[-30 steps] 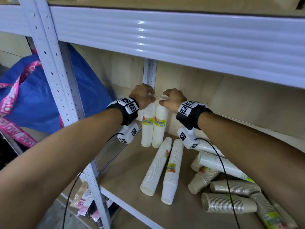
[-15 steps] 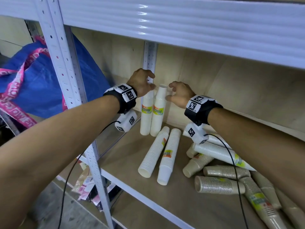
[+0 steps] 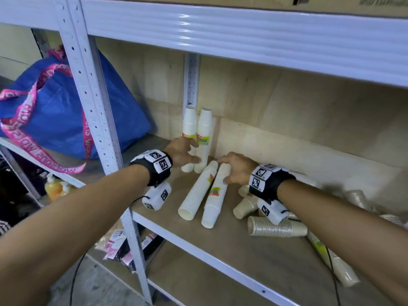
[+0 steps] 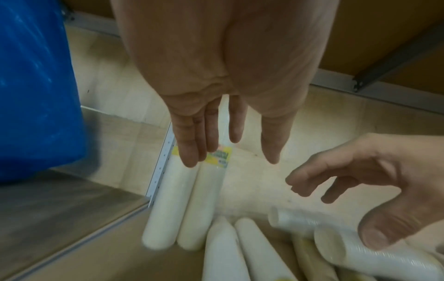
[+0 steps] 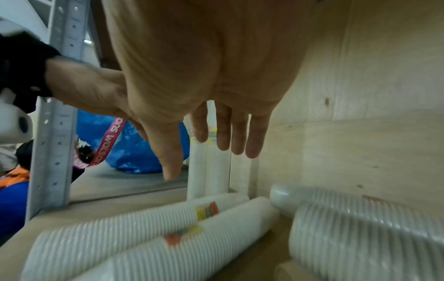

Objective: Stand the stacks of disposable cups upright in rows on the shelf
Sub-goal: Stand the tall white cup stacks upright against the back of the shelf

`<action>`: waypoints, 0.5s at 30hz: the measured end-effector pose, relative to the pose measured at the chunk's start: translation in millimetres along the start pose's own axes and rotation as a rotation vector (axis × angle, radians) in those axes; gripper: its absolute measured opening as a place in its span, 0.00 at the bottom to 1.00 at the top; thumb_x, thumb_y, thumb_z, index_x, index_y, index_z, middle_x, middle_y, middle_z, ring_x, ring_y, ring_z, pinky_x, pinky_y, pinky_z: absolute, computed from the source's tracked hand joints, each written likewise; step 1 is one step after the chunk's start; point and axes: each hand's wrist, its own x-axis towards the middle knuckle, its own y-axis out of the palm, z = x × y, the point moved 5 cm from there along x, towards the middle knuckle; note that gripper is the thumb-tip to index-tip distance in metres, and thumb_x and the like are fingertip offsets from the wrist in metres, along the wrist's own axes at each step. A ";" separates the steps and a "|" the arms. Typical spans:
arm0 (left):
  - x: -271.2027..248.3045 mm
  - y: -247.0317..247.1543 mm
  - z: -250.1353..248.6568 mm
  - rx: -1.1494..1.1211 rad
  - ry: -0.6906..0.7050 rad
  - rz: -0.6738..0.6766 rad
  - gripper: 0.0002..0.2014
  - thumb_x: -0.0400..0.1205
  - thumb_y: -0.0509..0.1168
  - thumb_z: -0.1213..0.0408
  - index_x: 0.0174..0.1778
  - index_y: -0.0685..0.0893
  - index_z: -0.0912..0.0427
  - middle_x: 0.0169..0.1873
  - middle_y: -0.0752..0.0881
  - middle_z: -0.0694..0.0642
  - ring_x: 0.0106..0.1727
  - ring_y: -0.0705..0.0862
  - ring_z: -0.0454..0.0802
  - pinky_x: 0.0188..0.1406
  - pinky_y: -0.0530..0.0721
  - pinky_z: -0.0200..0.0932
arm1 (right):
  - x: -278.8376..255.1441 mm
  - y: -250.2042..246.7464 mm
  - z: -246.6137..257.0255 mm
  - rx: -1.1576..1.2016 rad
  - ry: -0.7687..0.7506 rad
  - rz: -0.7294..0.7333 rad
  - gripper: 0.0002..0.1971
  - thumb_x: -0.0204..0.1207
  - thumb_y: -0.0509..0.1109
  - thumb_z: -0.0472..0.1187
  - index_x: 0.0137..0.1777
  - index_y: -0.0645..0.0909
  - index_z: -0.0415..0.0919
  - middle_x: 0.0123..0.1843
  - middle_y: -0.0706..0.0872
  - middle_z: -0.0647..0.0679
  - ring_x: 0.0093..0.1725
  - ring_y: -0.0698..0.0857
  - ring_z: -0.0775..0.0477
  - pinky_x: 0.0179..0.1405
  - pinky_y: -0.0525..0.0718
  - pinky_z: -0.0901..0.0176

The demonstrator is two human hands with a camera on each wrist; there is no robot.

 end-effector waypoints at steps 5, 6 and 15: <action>-21.1 41.3 17.2 0.017 -0.026 0.081 0.32 0.71 0.78 0.49 0.71 0.78 0.51 0.58 0.81 0.51 0.54 0.79 0.46 0.51 0.75 0.37 | -12.9 40.0 4.5 -0.077 -0.050 0.096 0.40 0.69 0.80 0.45 0.80 0.68 0.49 0.73 0.73 0.46 0.72 0.73 0.45 0.67 0.70 0.57; -23.3 48.6 20.1 0.008 -0.040 0.109 0.32 0.72 0.78 0.50 0.72 0.77 0.51 0.58 0.81 0.51 0.55 0.79 0.47 0.52 0.75 0.37 | -14.7 45.4 6.1 -0.091 -0.060 0.110 0.40 0.69 0.80 0.45 0.81 0.68 0.48 0.73 0.73 0.46 0.71 0.73 0.45 0.67 0.69 0.57; -32.1 98.4 44.0 0.117 -0.087 0.298 0.43 0.70 0.76 0.44 0.80 0.68 0.50 0.73 0.75 0.51 0.71 0.77 0.52 0.68 0.77 0.48 | -15.4 81.2 8.3 -0.130 -0.096 0.192 0.40 0.63 0.82 0.45 0.77 0.72 0.48 0.70 0.72 0.44 0.71 0.71 0.42 0.69 0.74 0.47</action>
